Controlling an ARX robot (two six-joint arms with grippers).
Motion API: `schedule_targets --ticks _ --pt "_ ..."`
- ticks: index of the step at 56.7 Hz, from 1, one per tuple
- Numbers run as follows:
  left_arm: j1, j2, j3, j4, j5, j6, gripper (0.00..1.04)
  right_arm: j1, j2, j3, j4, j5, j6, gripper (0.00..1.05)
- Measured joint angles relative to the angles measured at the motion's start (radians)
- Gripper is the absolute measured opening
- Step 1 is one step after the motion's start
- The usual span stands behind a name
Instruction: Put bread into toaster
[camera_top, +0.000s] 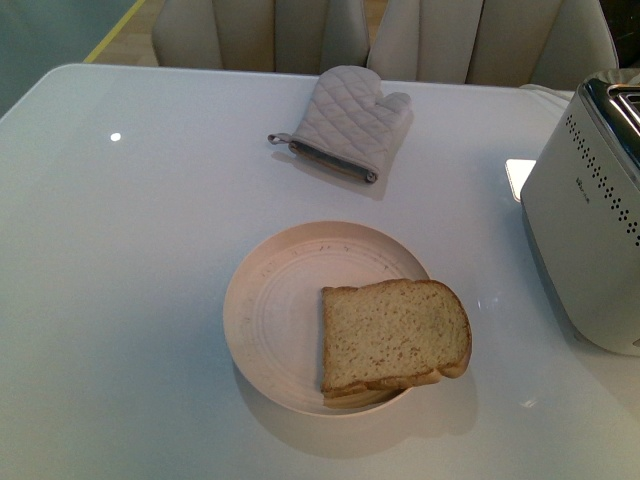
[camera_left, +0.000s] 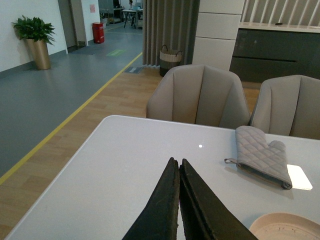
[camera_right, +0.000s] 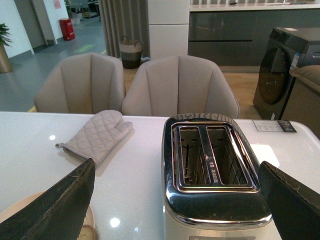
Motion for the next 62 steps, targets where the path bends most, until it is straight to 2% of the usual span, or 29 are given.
schedule_targets --ticks 17,23,39,44,62 --pt "0.000 -0.078 0.000 -0.079 0.000 0.001 0.03 0.000 0.000 0.000 0.000 0.000 0.000 0.96" --pt "0.000 -0.214 0.000 -0.240 0.000 0.001 0.03 0.000 0.000 0.000 0.000 0.000 0.000 0.96" --pt "0.000 -0.247 0.000 -0.253 0.000 0.001 0.04 0.000 0.000 0.000 0.000 0.000 0.000 0.96" --pt "0.000 -0.247 0.000 -0.253 0.000 0.002 0.26 0.000 0.000 0.000 0.000 0.000 0.000 0.96" --pt "0.000 -0.247 0.000 -0.253 0.000 0.002 0.82 0.000 0.000 0.000 0.000 0.000 0.000 0.96"
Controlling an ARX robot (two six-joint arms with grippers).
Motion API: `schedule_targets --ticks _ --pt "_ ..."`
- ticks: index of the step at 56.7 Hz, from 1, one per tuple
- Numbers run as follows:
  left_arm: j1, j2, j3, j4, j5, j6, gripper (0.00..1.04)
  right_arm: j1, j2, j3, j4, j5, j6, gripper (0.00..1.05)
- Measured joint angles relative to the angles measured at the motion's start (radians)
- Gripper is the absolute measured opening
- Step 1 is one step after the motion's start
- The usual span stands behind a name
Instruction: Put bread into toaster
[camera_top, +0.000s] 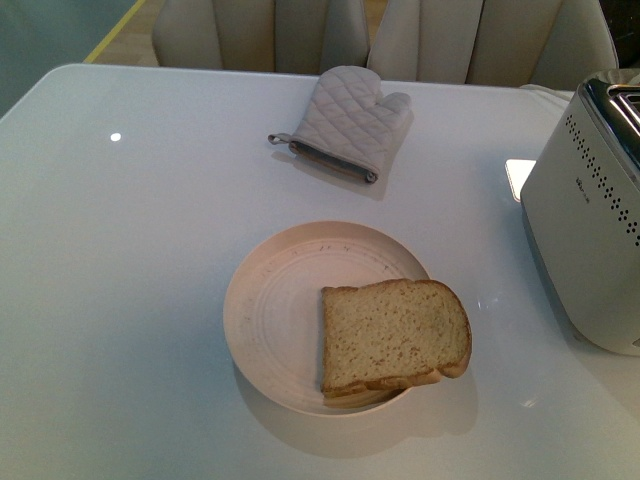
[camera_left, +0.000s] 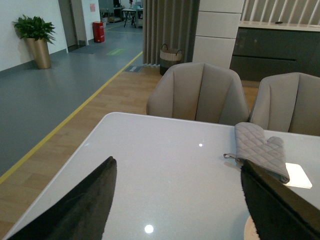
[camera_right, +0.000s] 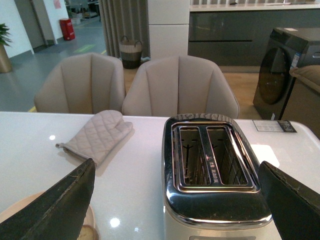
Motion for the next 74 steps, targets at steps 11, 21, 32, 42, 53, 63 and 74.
schedule_targets --ticks 11,21,32,42,53,63,74 --pt "0.000 0.000 0.000 0.000 0.000 0.003 0.97 0.000 0.000 0.000 0.000 0.000 0.000 0.96" --pt "0.000 -0.001 0.000 0.000 0.000 0.003 0.97 0.142 0.175 0.087 -0.273 0.342 0.023 0.96" --pt "0.000 -0.001 0.000 0.000 0.000 0.003 0.97 0.281 0.455 0.130 -0.085 0.397 0.079 0.96" --pt "0.000 -0.001 0.000 0.000 0.000 0.003 0.97 0.357 0.890 0.241 0.134 0.346 0.138 0.96" --pt "0.000 -0.001 0.000 0.000 0.000 0.003 0.97 0.367 1.289 0.404 0.217 0.284 0.262 0.96" --pt "0.000 -0.001 0.000 0.000 0.000 0.003 0.97 0.366 1.570 0.492 0.249 0.180 0.414 0.96" --pt "0.000 -0.001 0.000 0.000 0.000 0.003 0.97 0.367 1.748 0.538 0.270 0.060 0.550 0.96"
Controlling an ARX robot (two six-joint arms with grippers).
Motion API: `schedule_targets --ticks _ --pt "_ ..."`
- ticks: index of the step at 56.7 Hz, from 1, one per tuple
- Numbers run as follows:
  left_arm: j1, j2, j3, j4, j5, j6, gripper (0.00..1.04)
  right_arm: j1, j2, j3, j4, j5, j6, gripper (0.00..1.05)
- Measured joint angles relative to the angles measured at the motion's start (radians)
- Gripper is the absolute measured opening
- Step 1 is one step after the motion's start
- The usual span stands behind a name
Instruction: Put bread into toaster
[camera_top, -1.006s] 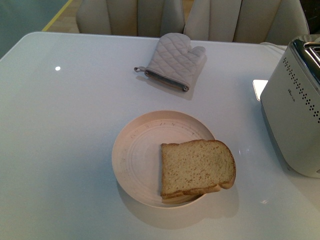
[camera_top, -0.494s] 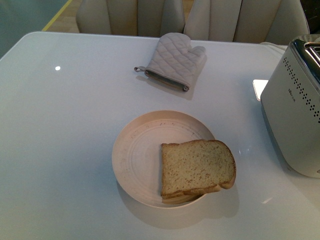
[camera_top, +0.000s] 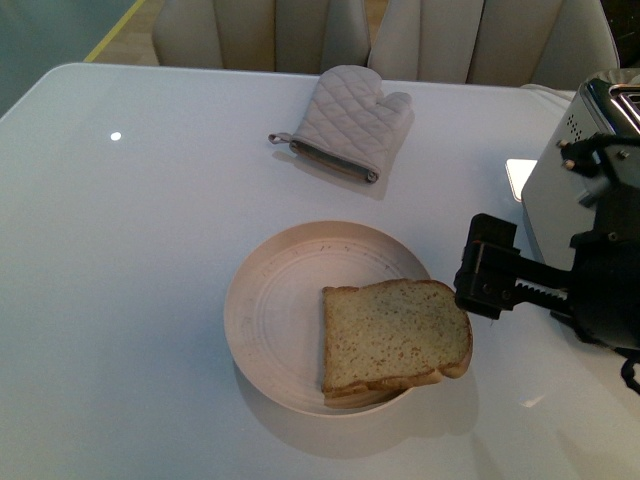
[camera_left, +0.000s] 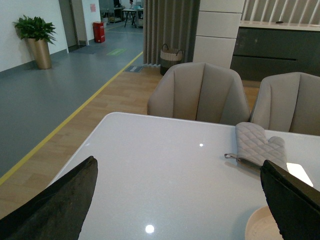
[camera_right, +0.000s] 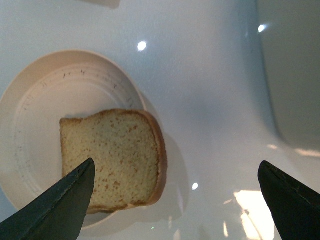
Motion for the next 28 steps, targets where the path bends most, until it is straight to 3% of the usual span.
schedule_targets --ticks 15,28 --pt "0.000 0.000 0.000 0.000 0.000 0.000 0.97 -0.007 0.163 0.051 0.031 -0.117 0.142 0.96" --pt "0.000 0.000 0.000 0.000 0.000 0.000 0.97 -0.003 0.258 0.081 0.076 -0.162 0.190 0.96"
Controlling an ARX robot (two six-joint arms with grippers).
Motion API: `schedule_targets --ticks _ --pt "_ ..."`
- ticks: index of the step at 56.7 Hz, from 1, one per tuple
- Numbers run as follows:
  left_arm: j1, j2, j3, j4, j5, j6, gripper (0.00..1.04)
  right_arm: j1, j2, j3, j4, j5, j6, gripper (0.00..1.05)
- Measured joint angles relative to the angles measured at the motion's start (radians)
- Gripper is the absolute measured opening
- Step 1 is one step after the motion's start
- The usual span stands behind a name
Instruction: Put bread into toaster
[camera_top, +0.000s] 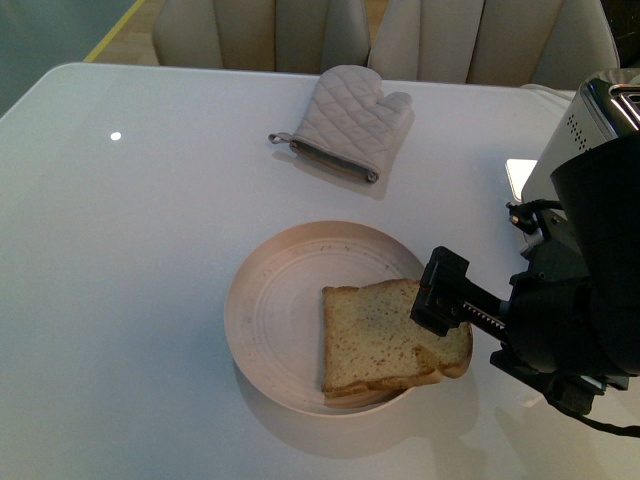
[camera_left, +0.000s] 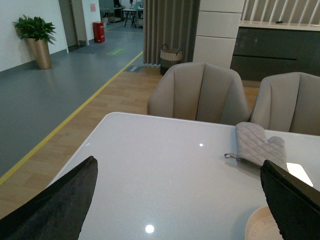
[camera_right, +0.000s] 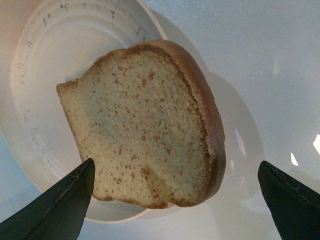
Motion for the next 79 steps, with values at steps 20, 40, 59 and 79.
schedule_targets --ticks 20,40,59,79 --pt "0.000 0.000 0.000 0.000 0.000 0.000 0.97 -0.004 0.068 0.013 0.043 -0.053 0.045 0.96" --pt "0.000 0.000 0.000 0.000 0.000 0.000 0.97 -0.003 0.087 0.013 0.044 -0.085 0.057 0.81" --pt "0.000 0.000 0.000 0.000 0.000 0.000 0.97 -0.003 0.089 0.014 0.050 -0.099 0.066 0.29" --pt "0.000 0.000 0.000 0.000 0.000 0.000 0.97 -0.007 0.076 -0.003 0.156 -0.130 0.103 0.03"
